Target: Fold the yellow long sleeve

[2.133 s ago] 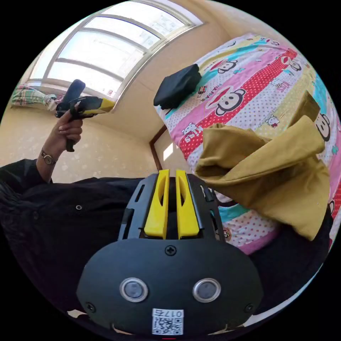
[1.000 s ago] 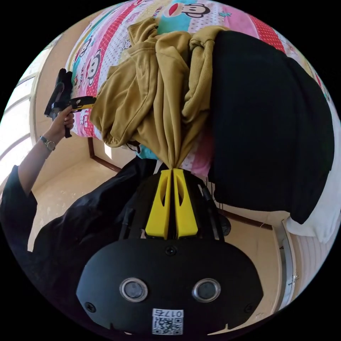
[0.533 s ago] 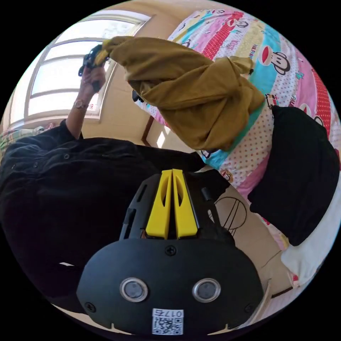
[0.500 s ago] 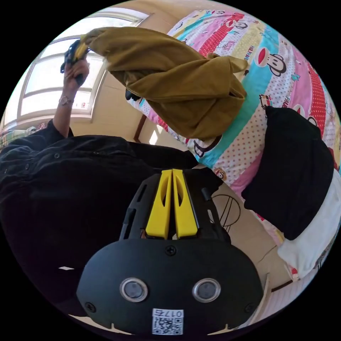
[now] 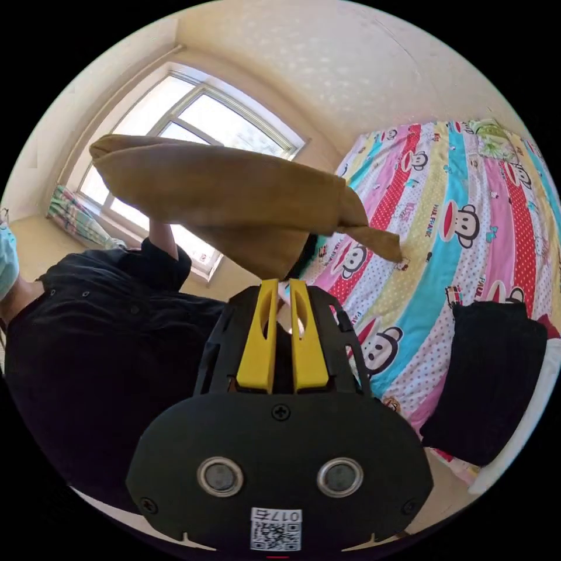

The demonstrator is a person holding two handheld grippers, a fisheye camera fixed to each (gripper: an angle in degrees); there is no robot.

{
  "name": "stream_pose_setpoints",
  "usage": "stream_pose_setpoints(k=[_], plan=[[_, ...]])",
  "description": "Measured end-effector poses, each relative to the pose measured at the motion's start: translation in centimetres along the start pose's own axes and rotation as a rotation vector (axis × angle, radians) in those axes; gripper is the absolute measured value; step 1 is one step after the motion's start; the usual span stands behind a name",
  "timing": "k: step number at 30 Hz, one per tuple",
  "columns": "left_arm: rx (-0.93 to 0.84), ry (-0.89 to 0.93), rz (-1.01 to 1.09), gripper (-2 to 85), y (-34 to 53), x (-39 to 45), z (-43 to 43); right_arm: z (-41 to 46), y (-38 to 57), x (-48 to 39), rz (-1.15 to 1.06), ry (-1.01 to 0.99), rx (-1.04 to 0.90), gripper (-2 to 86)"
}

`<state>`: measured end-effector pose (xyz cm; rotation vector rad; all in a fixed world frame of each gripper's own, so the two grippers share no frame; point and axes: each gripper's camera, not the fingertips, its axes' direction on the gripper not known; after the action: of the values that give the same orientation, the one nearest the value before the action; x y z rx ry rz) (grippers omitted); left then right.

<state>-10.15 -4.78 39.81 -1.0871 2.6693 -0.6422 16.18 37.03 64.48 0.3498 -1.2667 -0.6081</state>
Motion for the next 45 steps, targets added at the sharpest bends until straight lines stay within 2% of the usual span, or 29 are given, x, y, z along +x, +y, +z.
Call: stream_pose_setpoints(k=[2,5,11,14,22,24,25,28,32,36,38,41,45], plan=[[0.011,0.049,-0.048,0.3,0.0,0.5,1.1,-2.3,-0.4,-1.0,-0.086,-0.120,0.144,9.1],[-0.018,0.159,-0.094,0.4,0.8,1.0,4.1,-3.6,-0.3,-1.1,-0.153,-0.226,0.252,11.9],[0.106,0.528,-0.262,0.5,3.6,-0.4,8.9,-1.2,0.1,3.5,-0.041,-0.433,0.140,15.1],[0.097,0.622,-0.329,0.5,4.7,-0.2,12.0,0.7,0.3,5.8,0.004,-0.568,0.071,16.3],[-0.071,0.629,-0.420,0.2,7.2,1.7,19.6,6.4,1.4,7.2,-0.027,-0.781,-0.039,19.0],[-0.133,0.586,-0.417,0.1,7.6,1.9,20.3,6.8,1.8,6.6,-0.091,-0.884,-0.013,18.5],[-0.163,0.542,-0.425,0.0,7.9,2.1,20.5,6.8,2.0,6.3,-0.128,-0.907,-0.024,15.4],[-0.174,0.485,-0.424,-0.3,8.2,3.3,20.4,5.7,2.8,6.6,-0.129,-0.650,-0.053,5.1],[-0.147,0.395,-0.408,-0.3,8.3,5.6,19.5,2.1,3.8,8.1,-0.149,-0.548,0.060,4.5],[-0.120,0.368,-0.418,-0.3,8.6,6.8,19.8,1.4,3.3,8.9,-0.208,-0.569,0.124,9.6],[-0.111,0.348,-0.420,-0.3,8.6,7.6,20.1,3.8,2.5,9.4,-0.228,-0.564,0.053,12.4],[-0.128,0.271,-0.434,-0.4,8.3,8.8,20.1,8.2,1.6,9.2,-0.245,-0.629,-0.148,8.6],[-0.110,0.192,-0.414,-0.4,7.4,11.7,18.5,7.2,1.1,8.2,-0.237,-0.525,-0.097,6.4]])
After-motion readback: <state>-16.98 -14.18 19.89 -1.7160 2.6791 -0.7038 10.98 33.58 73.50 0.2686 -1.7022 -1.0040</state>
